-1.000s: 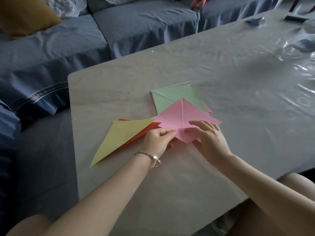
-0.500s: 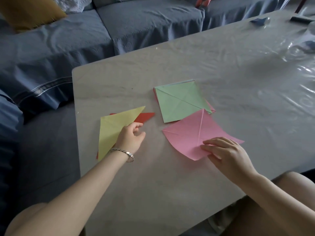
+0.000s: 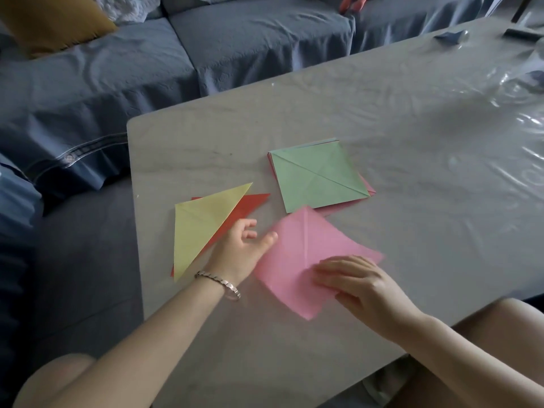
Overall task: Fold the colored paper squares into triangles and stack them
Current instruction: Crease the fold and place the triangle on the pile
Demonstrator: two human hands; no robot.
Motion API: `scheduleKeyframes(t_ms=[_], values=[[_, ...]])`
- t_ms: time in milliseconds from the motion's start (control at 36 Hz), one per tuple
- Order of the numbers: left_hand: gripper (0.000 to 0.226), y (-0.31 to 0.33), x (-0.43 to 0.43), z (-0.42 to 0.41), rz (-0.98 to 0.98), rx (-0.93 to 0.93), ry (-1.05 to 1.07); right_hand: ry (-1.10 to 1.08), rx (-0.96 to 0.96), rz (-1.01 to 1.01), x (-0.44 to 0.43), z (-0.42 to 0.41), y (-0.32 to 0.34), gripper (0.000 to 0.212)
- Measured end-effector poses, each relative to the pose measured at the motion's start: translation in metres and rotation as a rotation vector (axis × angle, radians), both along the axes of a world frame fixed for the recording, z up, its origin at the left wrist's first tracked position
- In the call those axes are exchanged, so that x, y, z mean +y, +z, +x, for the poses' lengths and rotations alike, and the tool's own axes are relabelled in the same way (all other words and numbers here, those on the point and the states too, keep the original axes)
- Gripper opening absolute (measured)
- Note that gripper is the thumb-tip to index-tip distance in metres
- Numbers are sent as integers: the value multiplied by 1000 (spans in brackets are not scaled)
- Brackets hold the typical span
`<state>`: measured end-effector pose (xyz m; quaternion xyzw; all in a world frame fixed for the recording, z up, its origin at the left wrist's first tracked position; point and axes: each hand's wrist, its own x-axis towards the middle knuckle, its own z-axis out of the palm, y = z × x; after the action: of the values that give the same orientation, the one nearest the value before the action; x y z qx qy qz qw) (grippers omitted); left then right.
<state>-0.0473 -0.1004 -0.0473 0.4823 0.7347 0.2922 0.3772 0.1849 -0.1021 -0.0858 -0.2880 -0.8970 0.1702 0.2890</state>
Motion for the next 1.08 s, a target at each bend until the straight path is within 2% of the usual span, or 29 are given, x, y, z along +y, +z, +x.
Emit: scheduleKeyframes(t_ms=[83,139,222,389,472,528,583,667,722,806,833,889,972,1083], values=[[66,-9,-6,-3,-122,69,-35,72,-56,-30,-2,5,-8,39],[72,-17,-6,-4,-139,189,-53,79,-93,-40,-2,8,-12,33],[76,-22,-6,-2,-120,371,-102,78,-136,-69,-3,10,-16,28],[78,-19,2,13,-156,473,-164,125,-170,-133,-5,11,-17,37],[72,-17,5,18,-187,522,-178,125,-212,-156,-4,12,-16,29],[61,-16,7,18,-188,445,-153,128,-230,-179,-4,13,-14,30],[38,-16,8,16,-177,334,-135,146,-229,-212,-3,14,-10,32],[3,-19,8,11,-104,275,-128,161,-202,-324,-2,14,-4,40],[4,-21,6,7,-65,199,-80,134,-167,-415,-1,13,-3,42],[11,-20,0,3,-12,75,-37,-2,-85,-536,5,11,2,25],[15,-19,-2,2,2,43,-41,-50,-34,-555,6,9,5,21],[21,-15,-7,-1,20,-5,-61,-157,66,-521,10,4,13,27],[19,-2,-14,-2,21,-76,-82,-279,112,-449,18,-2,24,29],[14,15,-22,1,0,-135,-124,-379,180,-615,24,-10,37,13]])
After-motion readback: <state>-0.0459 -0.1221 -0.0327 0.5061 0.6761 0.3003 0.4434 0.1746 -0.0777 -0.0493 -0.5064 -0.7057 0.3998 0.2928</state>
